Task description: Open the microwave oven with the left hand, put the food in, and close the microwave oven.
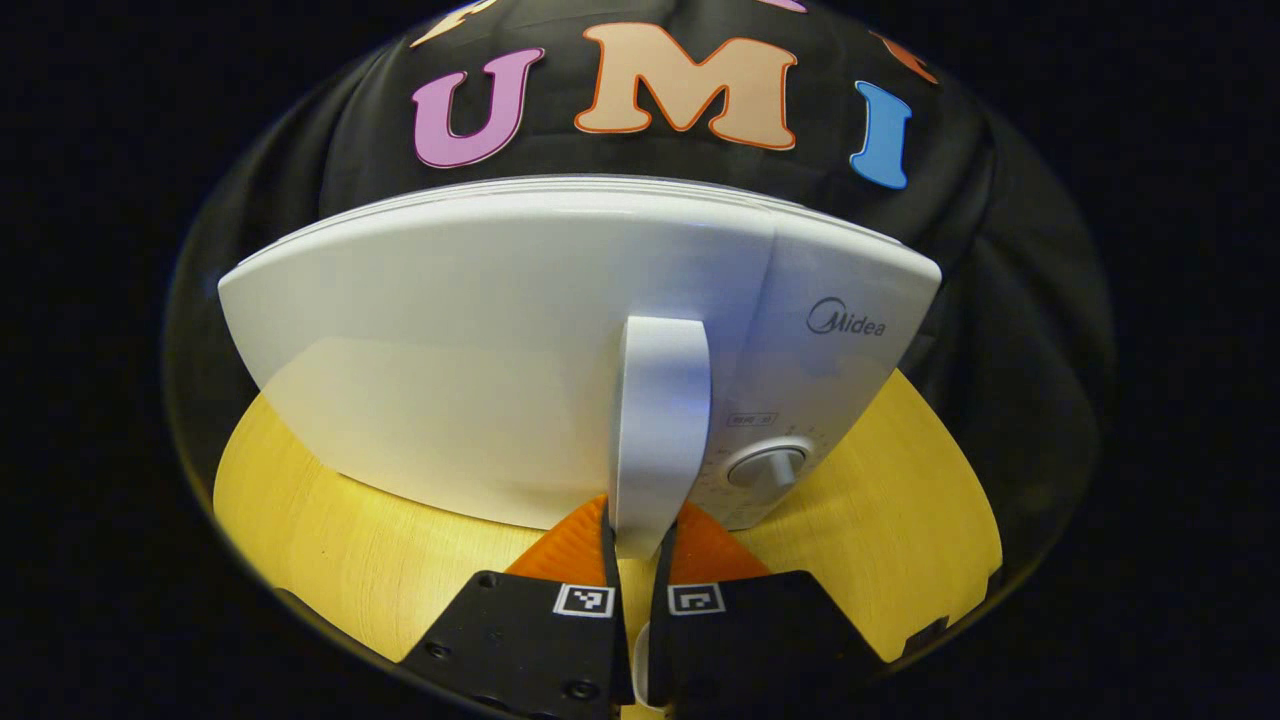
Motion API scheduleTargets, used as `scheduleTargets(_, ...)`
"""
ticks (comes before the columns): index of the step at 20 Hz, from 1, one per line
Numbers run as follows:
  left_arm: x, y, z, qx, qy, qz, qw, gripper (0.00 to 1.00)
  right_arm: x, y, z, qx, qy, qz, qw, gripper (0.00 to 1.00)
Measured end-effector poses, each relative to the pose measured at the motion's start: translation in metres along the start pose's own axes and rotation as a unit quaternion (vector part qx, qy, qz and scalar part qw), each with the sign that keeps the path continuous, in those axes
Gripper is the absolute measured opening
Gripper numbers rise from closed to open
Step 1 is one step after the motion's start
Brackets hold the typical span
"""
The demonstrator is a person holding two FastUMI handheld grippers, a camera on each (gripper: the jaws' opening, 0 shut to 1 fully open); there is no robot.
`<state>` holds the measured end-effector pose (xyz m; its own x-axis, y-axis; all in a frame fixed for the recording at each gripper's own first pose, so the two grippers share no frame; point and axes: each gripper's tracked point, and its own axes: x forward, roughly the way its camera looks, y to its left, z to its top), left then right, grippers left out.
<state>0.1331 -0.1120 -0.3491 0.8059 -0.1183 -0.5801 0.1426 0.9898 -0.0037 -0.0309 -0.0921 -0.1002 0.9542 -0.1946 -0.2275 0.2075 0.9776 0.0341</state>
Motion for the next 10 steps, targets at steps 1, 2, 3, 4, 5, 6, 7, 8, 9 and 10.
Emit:
scheduleTargets(1, -0.001, 0.000, 0.000, 0.004, -0.003, -0.001, 1.000, 0.05, -0.001, 0.001, -0.002, -0.003, 0.002, -0.001, 1.000, 0.99)
scheduleTargets(2, -0.001, 0.000, 0.000, 0.006, -0.005, -0.002, 1.000, 0.05, -0.001, 0.000, -0.005, -0.004, 0.004, -0.003, 1.000, 0.99)
scheduleTargets(3, -0.001, 0.000, 0.001, 0.004, -0.008, -0.002, 1.000, 0.05, -0.002, 0.000, -0.009, -0.004, 0.006, -0.003, 1.000, 0.99)
scheduleTargets(4, -0.001, 0.000, 0.001, 0.002, -0.007, -0.001, 1.000, 0.04, -0.003, 0.001, -0.011, -0.003, 0.009, -0.002, 1.000, 0.99)
scheduleTargets(5, -0.002, 0.000, 0.001, -0.001, -0.008, 0.002, 1.000, 0.04, -0.004, 0.001, -0.014, -0.002, 0.012, -0.002, 1.000, 0.99)
scheduleTargets(6, -0.009, 0.001, -0.008, -0.010, 0.008, 0.008, 1.000, 0.04, -0.005, 0.000, -0.017, -0.004, 0.014, -0.004, 1.000, 0.99)
scheduleTargets(7, -0.020, 0.004, -0.016, -0.016, 0.002, 0.011, 1.000, 0.04, -0.007, -0.003, -0.019, -0.008, 0.015, -0.009, 1.000, 0.99)
scheduleTargets(8, -0.032, 0.007, -0.020, -0.011, -0.011, 0.010, 1.000, 0.04, -0.006, -0.009, -0.020, -0.012, 0.014, -0.016, 1.000, 0.99)
scheduleTargets(9, -0.043, 0.010, -0.028, -0.002, -0.012, 0.010, 1.000, 0.04, -0.005, -0.013, -0.023, -0.014, 0.017, -0.021, 1.000, 0.99)
scheduleTargets(10, -0.054, 0.014, -0.038, 0.004, -0.006, 0.009, 1.000, 0.04, -0.005, -0.014, -0.027, -0.012, 0.020, -0.020, 1.000, 0.99)
